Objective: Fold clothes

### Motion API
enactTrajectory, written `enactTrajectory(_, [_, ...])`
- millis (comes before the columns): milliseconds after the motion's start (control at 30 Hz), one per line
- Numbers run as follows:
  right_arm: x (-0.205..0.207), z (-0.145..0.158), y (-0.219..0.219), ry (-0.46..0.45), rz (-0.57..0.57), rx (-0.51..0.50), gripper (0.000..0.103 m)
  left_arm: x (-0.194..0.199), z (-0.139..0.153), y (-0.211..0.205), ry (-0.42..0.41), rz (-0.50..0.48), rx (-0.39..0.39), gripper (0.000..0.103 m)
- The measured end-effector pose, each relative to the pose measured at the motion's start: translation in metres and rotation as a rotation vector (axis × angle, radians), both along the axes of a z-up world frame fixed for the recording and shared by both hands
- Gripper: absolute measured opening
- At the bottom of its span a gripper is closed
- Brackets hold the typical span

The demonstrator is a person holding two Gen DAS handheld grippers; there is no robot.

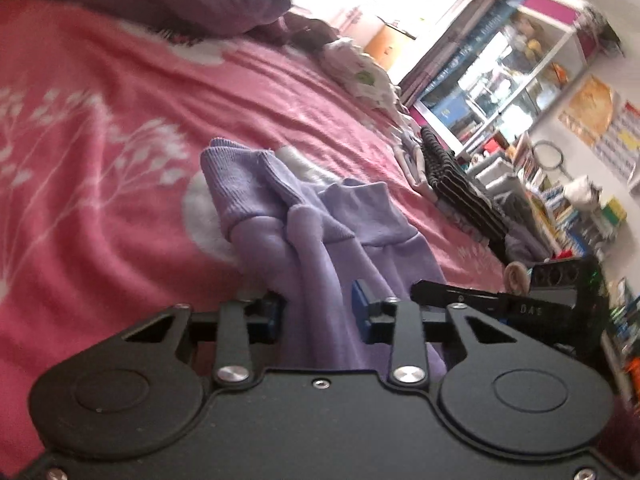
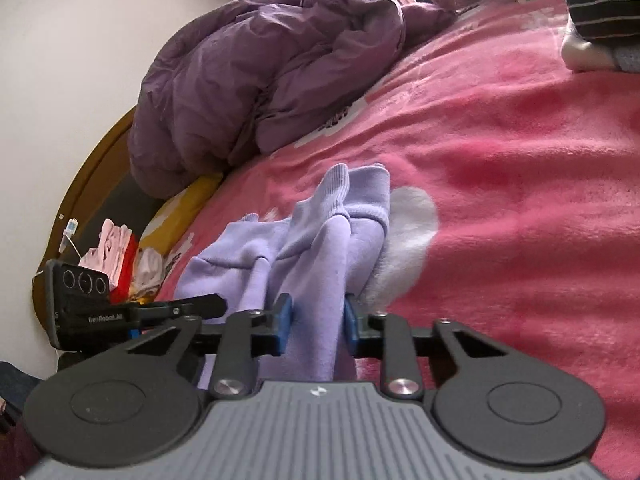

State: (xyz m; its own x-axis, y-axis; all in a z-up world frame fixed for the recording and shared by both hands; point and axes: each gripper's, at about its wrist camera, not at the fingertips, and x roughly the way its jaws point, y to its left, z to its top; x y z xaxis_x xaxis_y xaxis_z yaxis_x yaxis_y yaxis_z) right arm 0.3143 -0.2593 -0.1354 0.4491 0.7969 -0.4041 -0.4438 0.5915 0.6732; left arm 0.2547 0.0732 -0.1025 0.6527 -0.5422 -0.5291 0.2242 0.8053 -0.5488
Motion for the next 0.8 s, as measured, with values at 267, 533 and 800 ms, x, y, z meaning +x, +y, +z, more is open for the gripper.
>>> enactTrajectory(267, [-0.007,0.026,-0.021,-0.099,-0.1,0.062,0.018,0.009,0.031,-0.02,-0.151,-0.039,0.007,0.019])
enactTrajectory(533, [0.008,0.07,-0.072,-0.231,-0.408,0.029,0.076,0.066,0.062,-0.033,-0.302,0.115,0.131,0.075])
enactTrajectory(800, [0.002,0.064,-0.09,-0.231,-0.462,-0.077,0.075,0.056,0.043,-0.02,-0.227,0.202,0.123,0.075])
